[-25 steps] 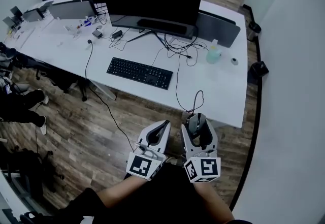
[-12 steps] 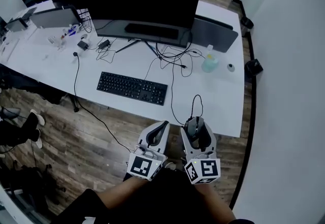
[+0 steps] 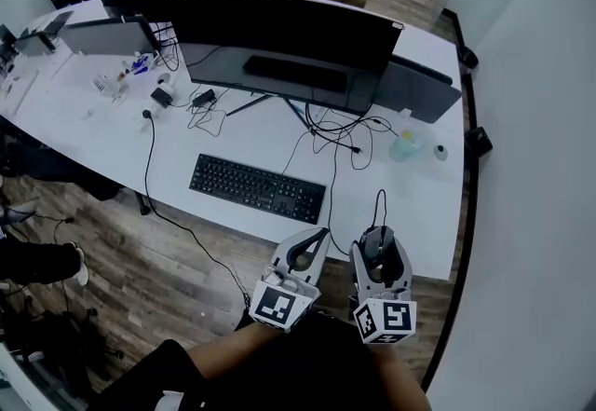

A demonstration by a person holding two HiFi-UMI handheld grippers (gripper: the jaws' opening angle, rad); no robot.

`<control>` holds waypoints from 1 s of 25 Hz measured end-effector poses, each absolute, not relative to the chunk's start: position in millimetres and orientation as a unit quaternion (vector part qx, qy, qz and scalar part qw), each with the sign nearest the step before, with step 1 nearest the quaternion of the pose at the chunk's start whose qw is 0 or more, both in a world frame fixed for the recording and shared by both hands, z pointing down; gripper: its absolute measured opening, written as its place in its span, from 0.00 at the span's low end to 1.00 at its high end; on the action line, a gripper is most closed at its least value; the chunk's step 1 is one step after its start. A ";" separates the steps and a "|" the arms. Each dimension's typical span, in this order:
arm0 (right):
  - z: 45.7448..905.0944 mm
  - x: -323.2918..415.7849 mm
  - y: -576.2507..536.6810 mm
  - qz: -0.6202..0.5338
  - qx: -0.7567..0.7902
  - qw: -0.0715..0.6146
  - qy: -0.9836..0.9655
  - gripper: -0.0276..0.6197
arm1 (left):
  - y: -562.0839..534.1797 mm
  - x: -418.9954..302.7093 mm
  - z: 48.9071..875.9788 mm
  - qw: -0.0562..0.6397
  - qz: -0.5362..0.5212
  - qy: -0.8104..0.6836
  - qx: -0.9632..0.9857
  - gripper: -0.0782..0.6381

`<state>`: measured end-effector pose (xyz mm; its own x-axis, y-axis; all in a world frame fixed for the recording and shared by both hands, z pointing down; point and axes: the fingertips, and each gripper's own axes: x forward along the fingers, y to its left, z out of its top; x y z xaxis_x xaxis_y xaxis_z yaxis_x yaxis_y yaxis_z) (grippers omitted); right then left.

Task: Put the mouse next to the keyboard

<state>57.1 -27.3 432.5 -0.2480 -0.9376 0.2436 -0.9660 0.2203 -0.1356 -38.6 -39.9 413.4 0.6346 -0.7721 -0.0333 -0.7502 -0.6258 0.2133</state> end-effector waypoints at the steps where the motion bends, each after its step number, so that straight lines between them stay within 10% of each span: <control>1: 434.1 57.0 -33.1 0.131 0.614 0.056 -0.776 0.54 | -46.3 -39.4 414.4 0.090 -0.059 -0.420 0.901 0.12; 25: 517.6 67.7 -99.2 0.215 0.648 0.105 -0.723 0.54 | -127.3 -46.6 439.7 0.101 -0.046 -0.388 0.915 0.12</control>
<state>67.7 -99.2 517.6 -0.1371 -0.8919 0.4309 -0.9823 0.0663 -0.1752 -46.6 -127.3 439.7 0.6941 -0.7199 -0.0049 -0.7015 -0.6778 0.2202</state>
